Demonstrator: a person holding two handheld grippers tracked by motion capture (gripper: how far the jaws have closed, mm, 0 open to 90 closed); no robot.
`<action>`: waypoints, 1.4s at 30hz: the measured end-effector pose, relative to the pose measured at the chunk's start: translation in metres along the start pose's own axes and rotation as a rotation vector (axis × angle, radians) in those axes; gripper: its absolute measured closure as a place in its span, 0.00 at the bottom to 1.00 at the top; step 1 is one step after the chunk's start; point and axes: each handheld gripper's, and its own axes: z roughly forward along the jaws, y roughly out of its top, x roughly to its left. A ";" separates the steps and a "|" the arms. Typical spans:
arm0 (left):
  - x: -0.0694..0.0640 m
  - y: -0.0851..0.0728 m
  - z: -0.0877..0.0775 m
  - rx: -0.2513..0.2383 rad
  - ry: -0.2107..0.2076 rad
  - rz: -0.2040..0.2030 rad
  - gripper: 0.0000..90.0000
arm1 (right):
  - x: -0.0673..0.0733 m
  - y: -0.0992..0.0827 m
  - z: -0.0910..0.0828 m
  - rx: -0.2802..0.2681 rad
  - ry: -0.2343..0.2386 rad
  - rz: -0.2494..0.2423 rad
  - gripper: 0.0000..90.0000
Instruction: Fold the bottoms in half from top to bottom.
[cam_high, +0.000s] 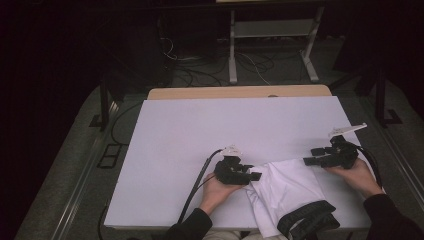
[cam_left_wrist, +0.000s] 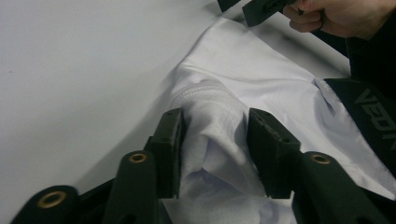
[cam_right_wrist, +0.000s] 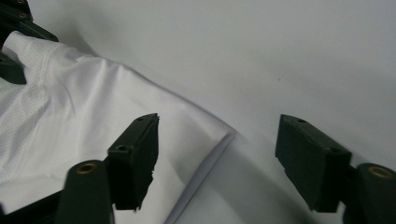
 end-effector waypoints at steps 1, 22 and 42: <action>0.001 0.000 0.000 0.001 -0.004 -0.002 0.65 | 0.000 0.000 0.001 0.002 -0.003 -0.005 0.43; 0.012 0.002 -0.007 -0.029 -0.062 -0.069 0.94 | 0.005 0.003 0.016 0.045 0.037 -0.075 0.98; 0.030 0.012 -0.033 -0.019 0.029 -0.046 0.94 | 0.010 0.027 0.027 0.021 0.060 -0.003 0.98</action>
